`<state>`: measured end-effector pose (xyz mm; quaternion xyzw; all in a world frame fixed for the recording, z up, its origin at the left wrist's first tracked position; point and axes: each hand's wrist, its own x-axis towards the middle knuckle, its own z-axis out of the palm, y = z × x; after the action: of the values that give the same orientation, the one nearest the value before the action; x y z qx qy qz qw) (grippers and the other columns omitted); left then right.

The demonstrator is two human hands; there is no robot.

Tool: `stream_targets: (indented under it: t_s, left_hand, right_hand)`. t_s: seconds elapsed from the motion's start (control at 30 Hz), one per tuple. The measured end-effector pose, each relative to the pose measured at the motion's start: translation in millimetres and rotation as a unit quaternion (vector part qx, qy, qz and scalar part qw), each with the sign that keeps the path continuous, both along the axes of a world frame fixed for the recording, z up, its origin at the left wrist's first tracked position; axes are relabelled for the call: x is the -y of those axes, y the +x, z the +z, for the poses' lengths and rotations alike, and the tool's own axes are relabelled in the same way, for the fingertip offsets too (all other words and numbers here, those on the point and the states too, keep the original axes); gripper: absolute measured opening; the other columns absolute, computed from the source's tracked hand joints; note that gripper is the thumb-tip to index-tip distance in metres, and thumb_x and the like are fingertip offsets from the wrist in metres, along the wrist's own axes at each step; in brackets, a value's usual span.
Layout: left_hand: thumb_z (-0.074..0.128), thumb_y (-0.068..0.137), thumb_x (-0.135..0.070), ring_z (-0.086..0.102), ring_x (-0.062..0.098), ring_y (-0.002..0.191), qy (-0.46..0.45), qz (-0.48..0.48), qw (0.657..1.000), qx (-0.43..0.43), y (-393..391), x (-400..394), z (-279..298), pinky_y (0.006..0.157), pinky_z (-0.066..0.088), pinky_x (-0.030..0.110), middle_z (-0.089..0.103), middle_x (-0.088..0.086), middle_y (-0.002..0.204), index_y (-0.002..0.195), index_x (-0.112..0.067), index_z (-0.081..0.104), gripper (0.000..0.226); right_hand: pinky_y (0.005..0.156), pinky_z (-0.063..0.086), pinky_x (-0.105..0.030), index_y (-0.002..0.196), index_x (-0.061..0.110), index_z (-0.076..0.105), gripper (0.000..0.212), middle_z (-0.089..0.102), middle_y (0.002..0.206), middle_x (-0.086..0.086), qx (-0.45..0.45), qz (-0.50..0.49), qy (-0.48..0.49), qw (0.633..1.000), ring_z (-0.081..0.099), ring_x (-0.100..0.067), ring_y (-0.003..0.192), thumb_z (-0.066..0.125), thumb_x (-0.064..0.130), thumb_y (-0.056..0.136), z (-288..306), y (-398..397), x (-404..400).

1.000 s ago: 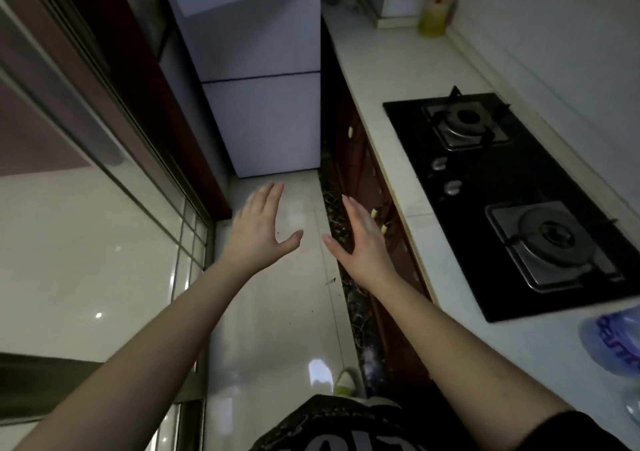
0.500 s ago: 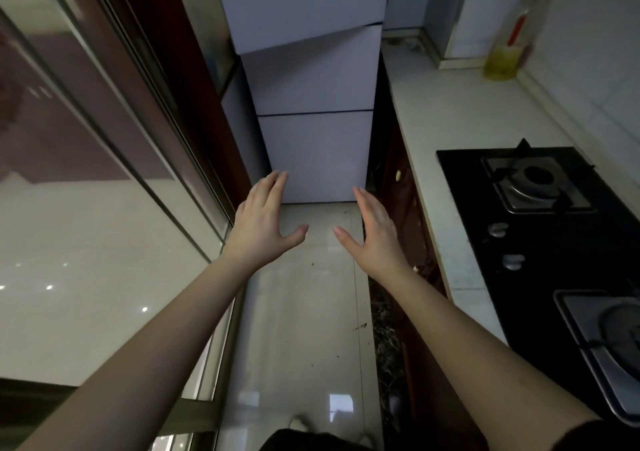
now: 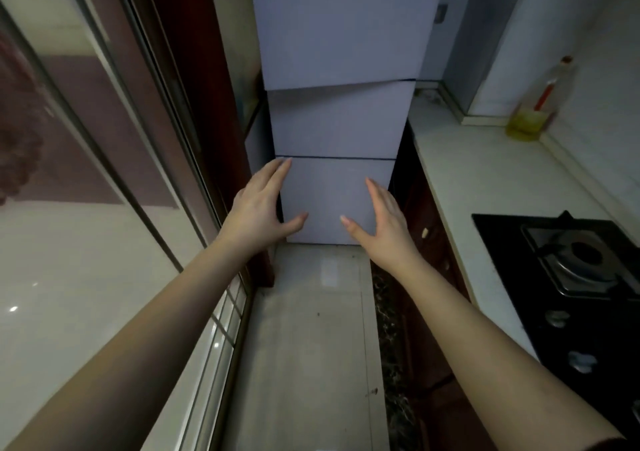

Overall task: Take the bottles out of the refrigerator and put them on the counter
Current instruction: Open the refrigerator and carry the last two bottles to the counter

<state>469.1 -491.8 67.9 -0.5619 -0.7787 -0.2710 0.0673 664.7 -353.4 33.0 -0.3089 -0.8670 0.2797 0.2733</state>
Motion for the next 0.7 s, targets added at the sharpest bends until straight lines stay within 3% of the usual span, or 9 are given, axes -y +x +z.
stream_targets:
  t_s: [0.37, 0.7]
  left_hand:
    - [0.064, 0.083, -0.052, 0.027, 0.019, 0.145, 0.088, 0.004, 0.995, -0.043, -102, -53, 55, 0.114, 0.034, 0.045, 0.03, 0.003, 0.157, 0.154, -0.018, 0.023, 0.089]
    - [0.065, 0.083, -0.051, 0.027, 0.023, 0.145, 0.082, 0.017, 0.994, -0.068, -147, -158, 77, 0.113, 0.034, 0.052, 0.029, 0.005, 0.157, 0.154, -0.017, 0.023, 0.089]
  right_hand:
    - [0.121, 0.013, -0.036, 0.157, 0.021, 0.014, 0.088, 0.017, 0.163, -0.001, -0.024, -0.004, 0.057, 0.998, 0.01, -0.015, 0.15, 0.053, 0.061, 0.089, 52, -90, -59]
    - [0.12, 0.013, -0.033, 0.157, 0.024, 0.009, 0.09, 0.016, 0.164, 0.0, -0.058, 0.025, 0.071, 0.995, 0.01, -0.014, 0.151, 0.057, 0.058, 0.089, 74, -153, -166]
